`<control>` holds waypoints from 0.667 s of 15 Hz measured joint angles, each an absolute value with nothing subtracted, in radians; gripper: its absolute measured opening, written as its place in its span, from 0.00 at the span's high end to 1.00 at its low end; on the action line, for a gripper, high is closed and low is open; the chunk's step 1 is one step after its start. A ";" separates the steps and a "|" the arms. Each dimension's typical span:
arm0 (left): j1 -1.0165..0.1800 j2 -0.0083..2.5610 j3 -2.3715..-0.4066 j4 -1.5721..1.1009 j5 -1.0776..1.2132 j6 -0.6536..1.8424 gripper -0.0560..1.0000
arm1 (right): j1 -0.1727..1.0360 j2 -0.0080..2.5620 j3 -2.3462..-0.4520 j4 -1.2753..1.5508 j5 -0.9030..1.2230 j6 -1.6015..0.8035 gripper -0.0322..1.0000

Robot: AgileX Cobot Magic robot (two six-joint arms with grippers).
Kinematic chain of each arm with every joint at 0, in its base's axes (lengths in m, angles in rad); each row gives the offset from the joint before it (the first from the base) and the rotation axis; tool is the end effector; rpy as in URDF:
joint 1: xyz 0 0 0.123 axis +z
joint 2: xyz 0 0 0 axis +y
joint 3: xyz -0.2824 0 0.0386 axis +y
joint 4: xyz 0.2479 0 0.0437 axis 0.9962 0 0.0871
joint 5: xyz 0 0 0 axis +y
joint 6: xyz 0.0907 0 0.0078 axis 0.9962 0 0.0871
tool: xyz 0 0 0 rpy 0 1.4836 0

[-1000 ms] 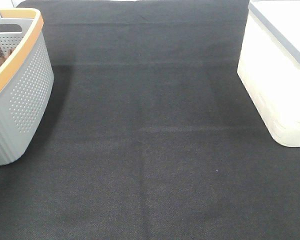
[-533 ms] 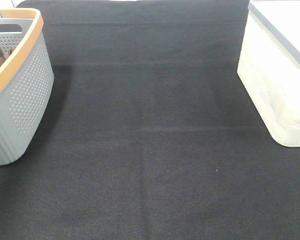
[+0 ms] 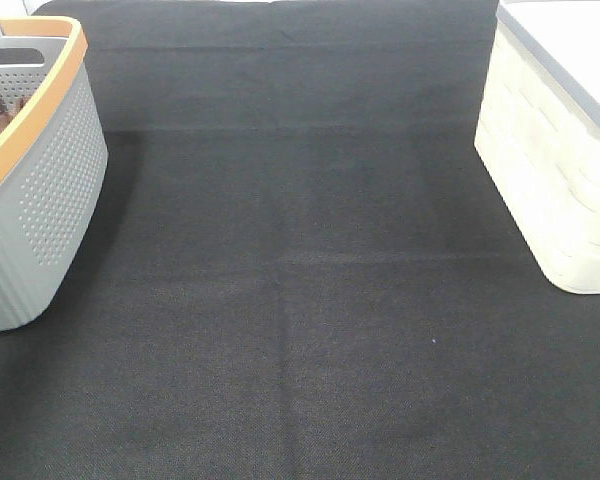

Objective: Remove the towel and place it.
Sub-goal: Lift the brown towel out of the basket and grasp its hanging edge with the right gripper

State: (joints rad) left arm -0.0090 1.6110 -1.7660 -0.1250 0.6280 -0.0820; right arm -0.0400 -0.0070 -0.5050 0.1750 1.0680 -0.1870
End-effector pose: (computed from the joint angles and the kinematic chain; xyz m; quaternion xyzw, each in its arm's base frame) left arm 0.3722 -0.0100 0.4511 -0.0516 0.8266 -0.0840 0.5541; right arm -0.0069 0.0142 0.2789 -0.0665 0.8461 0.0277 0.5281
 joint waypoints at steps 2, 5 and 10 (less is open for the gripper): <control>-0.022 1.610 -1.766 -0.265 0.583 0.000 0.95 | -0.040 -0.007 -0.505 0.183 1.068 -0.187 0.24; -0.088 1.610 -1.766 -0.388 0.487 0.122 0.95 | -0.040 -0.007 -0.505 0.191 1.068 -0.187 0.24; -0.189 1.610 -1.766 -0.402 0.280 0.166 0.95 | -0.040 -0.007 -0.505 0.191 1.068 -0.187 0.24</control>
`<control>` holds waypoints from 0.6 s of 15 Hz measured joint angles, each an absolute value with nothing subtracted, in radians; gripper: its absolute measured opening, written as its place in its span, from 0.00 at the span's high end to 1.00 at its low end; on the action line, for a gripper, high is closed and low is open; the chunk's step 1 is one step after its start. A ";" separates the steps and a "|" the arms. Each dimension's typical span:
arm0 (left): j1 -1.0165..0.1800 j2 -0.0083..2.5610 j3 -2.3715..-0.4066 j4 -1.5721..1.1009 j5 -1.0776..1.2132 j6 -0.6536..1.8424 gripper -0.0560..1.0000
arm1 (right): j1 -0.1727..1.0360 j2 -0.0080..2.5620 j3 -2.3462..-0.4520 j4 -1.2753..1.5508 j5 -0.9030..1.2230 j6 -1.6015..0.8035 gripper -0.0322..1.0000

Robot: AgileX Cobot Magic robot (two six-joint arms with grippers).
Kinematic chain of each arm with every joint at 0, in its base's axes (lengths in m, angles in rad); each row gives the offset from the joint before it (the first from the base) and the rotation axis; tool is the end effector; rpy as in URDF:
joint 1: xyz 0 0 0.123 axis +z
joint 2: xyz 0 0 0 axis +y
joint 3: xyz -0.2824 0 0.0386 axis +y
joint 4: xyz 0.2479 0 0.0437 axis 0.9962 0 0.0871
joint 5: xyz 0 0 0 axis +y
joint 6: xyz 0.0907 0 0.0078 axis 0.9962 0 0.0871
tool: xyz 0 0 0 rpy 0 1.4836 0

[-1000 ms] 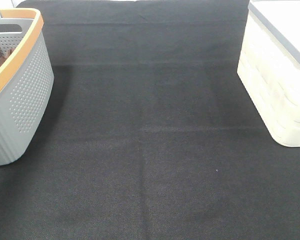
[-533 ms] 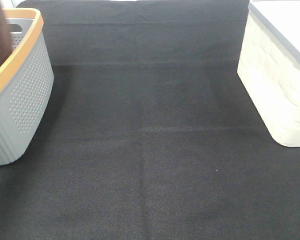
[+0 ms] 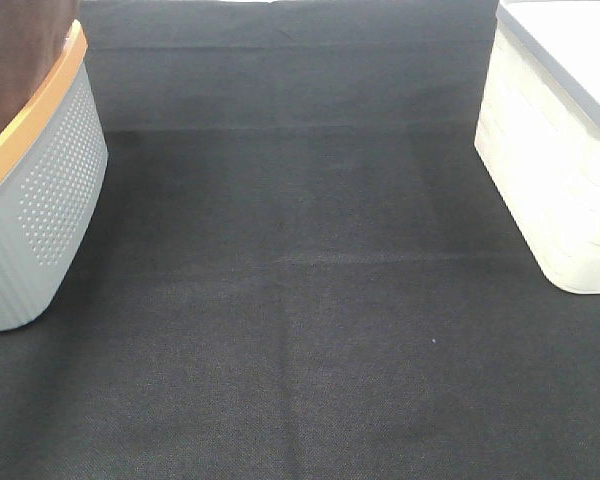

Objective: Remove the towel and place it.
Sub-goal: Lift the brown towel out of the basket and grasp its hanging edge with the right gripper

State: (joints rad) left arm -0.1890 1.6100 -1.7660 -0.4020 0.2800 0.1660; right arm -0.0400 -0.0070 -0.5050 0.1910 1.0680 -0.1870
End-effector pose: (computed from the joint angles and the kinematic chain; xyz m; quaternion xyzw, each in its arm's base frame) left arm 0.3696 -0.0808 0.4838 0.0263 0.7121 -0.1807 0.6780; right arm -0.0070 0.0154 0.2791 -0.0669 0.8455 0.0356 0.5286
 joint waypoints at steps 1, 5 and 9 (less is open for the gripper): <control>-0.212 1.610 -1.766 -0.402 0.237 0.166 0.95 | -0.040 -0.007 -0.505 0.191 1.068 -0.187 0.24; -0.285 1.610 -1.766 -0.405 0.083 0.170 0.95 | -0.040 -0.007 -0.505 0.191 1.068 -0.187 0.24; -0.311 1.610 -1.766 -0.405 -0.027 0.170 0.95 | -0.040 -0.007 -0.505 0.191 1.068 -0.186 0.24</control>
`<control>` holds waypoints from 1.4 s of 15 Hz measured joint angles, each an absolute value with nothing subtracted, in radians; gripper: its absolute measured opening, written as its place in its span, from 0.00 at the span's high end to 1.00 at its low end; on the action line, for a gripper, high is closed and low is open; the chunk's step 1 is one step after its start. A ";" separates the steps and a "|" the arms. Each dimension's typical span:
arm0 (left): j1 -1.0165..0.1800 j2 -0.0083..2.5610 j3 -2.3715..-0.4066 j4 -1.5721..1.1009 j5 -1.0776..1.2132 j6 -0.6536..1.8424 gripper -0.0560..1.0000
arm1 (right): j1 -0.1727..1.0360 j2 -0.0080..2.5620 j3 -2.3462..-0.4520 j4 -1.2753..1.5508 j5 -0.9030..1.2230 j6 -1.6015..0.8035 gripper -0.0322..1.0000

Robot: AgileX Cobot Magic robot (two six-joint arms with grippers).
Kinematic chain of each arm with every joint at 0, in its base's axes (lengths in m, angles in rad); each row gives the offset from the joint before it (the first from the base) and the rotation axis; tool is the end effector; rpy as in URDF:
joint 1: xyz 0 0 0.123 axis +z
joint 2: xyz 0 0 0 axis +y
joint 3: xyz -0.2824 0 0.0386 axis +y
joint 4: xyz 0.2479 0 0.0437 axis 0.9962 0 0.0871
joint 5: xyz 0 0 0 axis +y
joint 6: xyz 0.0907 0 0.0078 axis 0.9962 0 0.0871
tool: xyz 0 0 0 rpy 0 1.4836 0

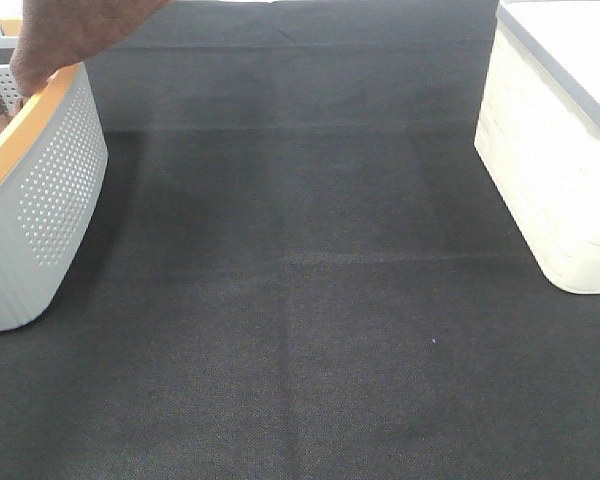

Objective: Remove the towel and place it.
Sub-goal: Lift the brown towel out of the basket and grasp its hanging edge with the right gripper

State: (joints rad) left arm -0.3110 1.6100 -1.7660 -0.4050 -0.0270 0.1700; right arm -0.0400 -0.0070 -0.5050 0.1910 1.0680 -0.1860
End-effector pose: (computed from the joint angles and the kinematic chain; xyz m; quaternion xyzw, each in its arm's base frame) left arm 0.3578 -0.1140 0.5093 0.0188 0.6060 -0.2113 0.7667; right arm -0.0070 0.0154 0.2791 -0.0664 0.8455 0.0359 0.5286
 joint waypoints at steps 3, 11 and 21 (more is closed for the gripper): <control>-0.311 1.612 -1.766 -0.406 0.017 0.170 0.95 | -0.040 -0.007 -0.505 0.191 1.068 -0.186 0.24; -0.464 1.648 -1.766 -0.327 -0.139 0.106 0.95 | -0.040 -0.007 -0.505 0.191 1.068 -0.186 0.24; -0.495 1.770 -1.768 -0.175 0.262 0.116 0.95 | -0.040 0.011 -0.505 0.278 1.042 -0.166 0.24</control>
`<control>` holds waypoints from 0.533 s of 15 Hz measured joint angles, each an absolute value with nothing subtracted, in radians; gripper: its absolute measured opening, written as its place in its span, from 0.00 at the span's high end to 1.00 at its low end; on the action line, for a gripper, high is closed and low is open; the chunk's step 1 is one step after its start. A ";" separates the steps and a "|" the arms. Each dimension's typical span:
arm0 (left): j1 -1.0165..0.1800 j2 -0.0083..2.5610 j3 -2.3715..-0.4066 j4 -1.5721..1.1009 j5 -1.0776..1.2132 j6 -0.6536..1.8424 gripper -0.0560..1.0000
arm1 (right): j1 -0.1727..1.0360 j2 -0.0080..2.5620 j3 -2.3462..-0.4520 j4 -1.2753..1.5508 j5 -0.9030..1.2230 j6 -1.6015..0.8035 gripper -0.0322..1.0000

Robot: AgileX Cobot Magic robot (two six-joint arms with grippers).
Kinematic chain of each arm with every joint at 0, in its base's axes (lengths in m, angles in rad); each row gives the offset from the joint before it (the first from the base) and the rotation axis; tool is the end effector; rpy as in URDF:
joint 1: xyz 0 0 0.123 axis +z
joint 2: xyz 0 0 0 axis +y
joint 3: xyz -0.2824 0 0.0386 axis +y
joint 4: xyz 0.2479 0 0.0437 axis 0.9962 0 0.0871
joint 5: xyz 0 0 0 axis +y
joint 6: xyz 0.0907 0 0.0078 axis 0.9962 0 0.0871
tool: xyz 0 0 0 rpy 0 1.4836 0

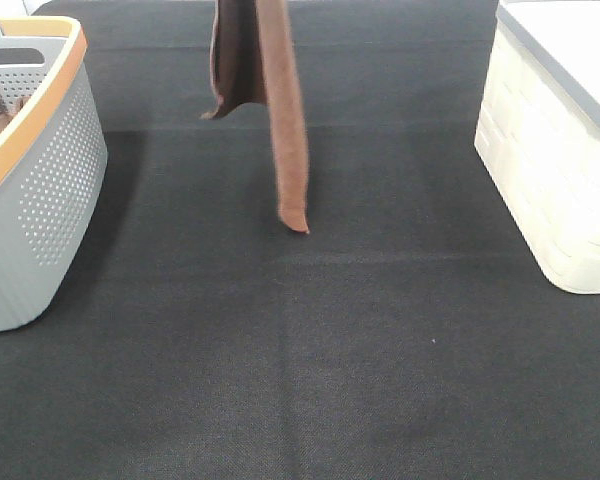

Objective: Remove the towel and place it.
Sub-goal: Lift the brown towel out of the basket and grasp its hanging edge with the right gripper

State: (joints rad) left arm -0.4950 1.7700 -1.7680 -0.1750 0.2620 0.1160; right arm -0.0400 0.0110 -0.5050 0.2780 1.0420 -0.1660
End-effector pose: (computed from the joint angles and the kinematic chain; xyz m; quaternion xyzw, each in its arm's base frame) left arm 0.3775 -0.2085 0.4196 0.1819 0.7436 -0.1907 0.6145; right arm -0.0037 0.0218 0.2827 -0.0566 0.8398 0.0841 0.5333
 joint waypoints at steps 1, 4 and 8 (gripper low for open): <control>-0.495 1.770 -1.768 -0.175 0.312 0.116 0.95 | -0.040 0.051 -0.508 0.312 1.022 -0.166 0.24; -0.495 1.770 -1.768 -0.175 0.363 0.113 0.95 | -0.040 0.236 -0.511 0.514 0.937 -0.254 0.26; -0.495 1.770 -1.768 -0.178 0.371 0.113 0.95 | -0.040 0.487 -0.516 0.920 0.880 -0.679 0.30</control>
